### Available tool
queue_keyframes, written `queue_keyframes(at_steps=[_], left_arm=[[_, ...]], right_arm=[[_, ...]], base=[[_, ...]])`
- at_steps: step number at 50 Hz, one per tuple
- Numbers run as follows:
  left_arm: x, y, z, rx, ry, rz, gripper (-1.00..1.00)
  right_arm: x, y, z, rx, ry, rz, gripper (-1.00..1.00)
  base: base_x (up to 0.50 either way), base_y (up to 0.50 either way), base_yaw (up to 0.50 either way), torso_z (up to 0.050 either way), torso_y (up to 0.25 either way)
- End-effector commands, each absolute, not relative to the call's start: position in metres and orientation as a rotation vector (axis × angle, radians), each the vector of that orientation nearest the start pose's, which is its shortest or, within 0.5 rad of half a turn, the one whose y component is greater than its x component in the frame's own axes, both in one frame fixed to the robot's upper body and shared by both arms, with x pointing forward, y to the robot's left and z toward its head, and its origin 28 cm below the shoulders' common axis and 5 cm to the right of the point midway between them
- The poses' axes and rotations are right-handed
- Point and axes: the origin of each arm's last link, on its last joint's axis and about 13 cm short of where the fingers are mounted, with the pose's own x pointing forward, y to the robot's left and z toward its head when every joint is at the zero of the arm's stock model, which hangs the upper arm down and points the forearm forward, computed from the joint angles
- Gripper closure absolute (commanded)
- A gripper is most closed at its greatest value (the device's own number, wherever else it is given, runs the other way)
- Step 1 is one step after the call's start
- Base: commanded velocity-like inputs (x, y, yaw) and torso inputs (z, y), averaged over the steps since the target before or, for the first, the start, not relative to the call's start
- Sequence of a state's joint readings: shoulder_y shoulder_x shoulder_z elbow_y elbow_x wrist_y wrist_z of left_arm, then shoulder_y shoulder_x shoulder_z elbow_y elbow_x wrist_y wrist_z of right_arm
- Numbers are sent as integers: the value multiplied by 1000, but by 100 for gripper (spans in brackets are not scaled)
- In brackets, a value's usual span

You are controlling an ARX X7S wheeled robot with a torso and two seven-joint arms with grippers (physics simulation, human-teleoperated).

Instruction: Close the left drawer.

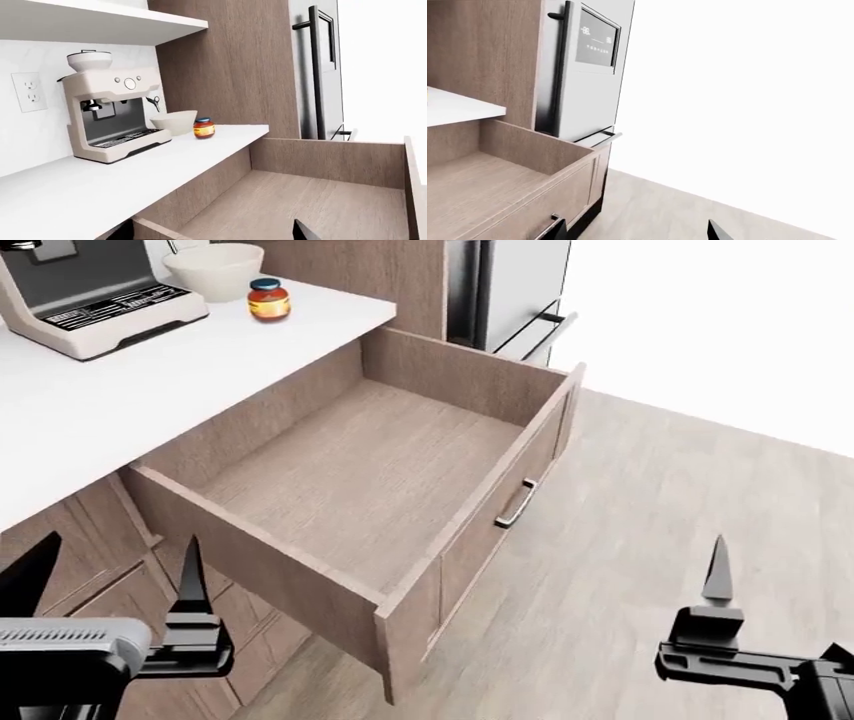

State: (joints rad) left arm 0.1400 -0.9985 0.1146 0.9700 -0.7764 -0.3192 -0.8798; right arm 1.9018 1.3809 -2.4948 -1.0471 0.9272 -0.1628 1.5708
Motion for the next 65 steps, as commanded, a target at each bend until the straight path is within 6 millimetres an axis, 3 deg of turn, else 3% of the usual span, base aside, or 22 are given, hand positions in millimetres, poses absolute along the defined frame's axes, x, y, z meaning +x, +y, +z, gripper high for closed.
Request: queue_keyframes(at_steps=[1, 24, 45, 65], left_arm=[[132, 256, 173, 153, -175, 84, -100], [132, 255, 170, 163, -171, 80, -100], [132, 254, 171, 160, -169, 76, -100], [131, 255, 170, 161, -166, 78, -100]], right_arm=[[109, -140, 207, -191, -104, -262, -100], [107, -141, 207, -190, -110, -249, -100], [108, -140, 207, -198, -159, -231, -100], [106, -141, 206, -180, -155, -233, -100]], base=[[0, 0, 0, 0, 0], [400, 145, 0, 0, 0], [5, -5, -4, 0, 0], [0, 0, -490, 0, 0]])
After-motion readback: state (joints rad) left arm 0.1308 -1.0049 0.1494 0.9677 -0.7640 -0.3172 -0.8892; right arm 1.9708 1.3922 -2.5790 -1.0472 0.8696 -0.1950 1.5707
